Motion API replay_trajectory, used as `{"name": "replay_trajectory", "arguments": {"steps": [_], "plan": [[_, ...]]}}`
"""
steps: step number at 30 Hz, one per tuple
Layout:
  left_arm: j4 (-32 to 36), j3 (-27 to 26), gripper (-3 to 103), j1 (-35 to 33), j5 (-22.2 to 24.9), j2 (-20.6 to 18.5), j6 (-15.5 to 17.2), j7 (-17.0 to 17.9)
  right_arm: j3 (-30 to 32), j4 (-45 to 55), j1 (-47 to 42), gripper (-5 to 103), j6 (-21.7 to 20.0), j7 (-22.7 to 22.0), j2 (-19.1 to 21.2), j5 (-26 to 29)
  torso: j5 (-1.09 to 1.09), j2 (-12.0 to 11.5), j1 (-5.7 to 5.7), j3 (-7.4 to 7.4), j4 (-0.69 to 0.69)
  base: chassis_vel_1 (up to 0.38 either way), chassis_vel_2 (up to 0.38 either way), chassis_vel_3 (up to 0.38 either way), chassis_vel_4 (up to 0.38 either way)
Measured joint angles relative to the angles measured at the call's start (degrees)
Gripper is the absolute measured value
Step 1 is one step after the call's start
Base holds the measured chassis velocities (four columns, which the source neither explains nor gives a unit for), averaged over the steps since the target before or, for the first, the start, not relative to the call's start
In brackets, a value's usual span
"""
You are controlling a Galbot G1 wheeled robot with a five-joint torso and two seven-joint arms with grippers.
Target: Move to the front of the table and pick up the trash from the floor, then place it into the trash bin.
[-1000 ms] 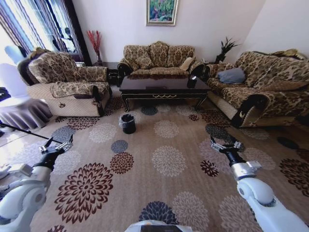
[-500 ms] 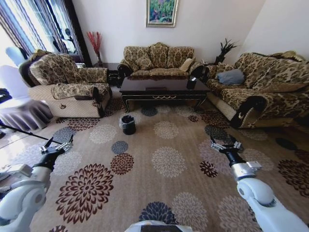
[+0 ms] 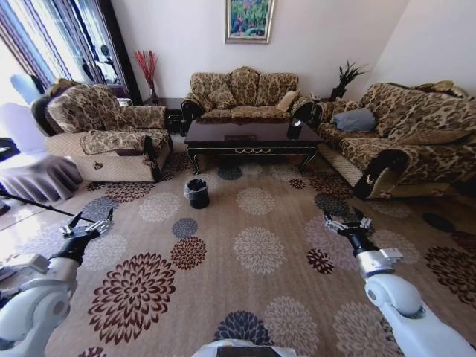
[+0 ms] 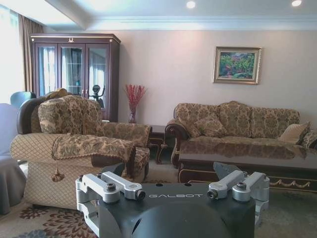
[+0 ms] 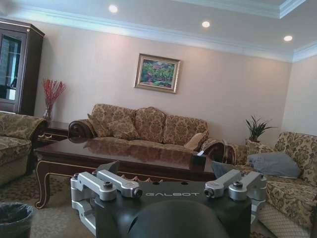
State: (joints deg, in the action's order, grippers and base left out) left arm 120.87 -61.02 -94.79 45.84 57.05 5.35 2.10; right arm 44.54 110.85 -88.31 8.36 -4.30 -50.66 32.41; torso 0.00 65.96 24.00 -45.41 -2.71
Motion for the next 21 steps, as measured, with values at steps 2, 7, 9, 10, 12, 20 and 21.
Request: {"name": "replay_trajectory", "arguments": {"steps": [2, 7, 9, 10, 12, 20, 21], "plan": [[0.3, 0.3, 100, -0.1, 0.1, -0.1, 0.2, 0.7, 0.0, -0.1, 0.0, 100, 0.0, 0.0, 0.0, 0.0, 0.0, 0.8, 0.37, -0.45, 0.0, 0.0, 0.0, 0.0, 0.0], [0.7, 0.8, 100, 0.0, 0.4, -0.1, 0.9, 2.5, -0.1, -0.2, 0.1, 100, 0.0, 0.0, 0.0, 0.0, 0.0, 2.2, 1.01, -1.17, 0.0, 0.0, 0.0, 0.0, 0.0], [0.9, 1.1, 100, 0.2, 0.8, -0.1, 1.2, 3.6, -0.1, -0.2, 0.1, 100, 0.0, 0.0, 0.0, 0.0, 0.0, 2.4, 1.1, -1.27, 0.0, 0.0, 0.0, 0.0, 0.0], [0.9, 1.2, 100, 0.3, 1.1, -0.1, 1.3, 4.1, -0.2, -0.2, 0.2, 100, 0.0, 0.0, 0.0, 0.0, 0.0, 2.5, 1.13, -1.31, 0.0, 0.0, 0.0, 0.0, 0.0], [1.1, 1.7, 100, 0.6, 1.4, -0.1, 1.5, 4.6, -0.4, -0.3, 0.2, 100, 0.1, -1.0, 0.0, 0.4, 0.0, 2.6, 1.21, -1.4, 0.0, 0.0, 0.0, 0.0, 0.0], [1.9, 2.3, 100, 0.8, 1.0, 0.1, 1.8, 4.8, -0.8, 1.7, 0.8, 100, -0.2, -5.0, 0.1, 4.3, 0.0, 2.5, 1.18, -1.34, 0.0, 0.0, 0.0, 0.0, 0.0], [2.0, 2.2, 100, 0.7, 0.9, 0.2, 1.8, 4.8, -0.7, 1.9, 0.8, 100, -0.1, -4.9, 0.2, 4.3, 0.0, 2.5, 1.17, -1.32, 0.0, 0.0, 0.0, 0.0, 0.0]]}}
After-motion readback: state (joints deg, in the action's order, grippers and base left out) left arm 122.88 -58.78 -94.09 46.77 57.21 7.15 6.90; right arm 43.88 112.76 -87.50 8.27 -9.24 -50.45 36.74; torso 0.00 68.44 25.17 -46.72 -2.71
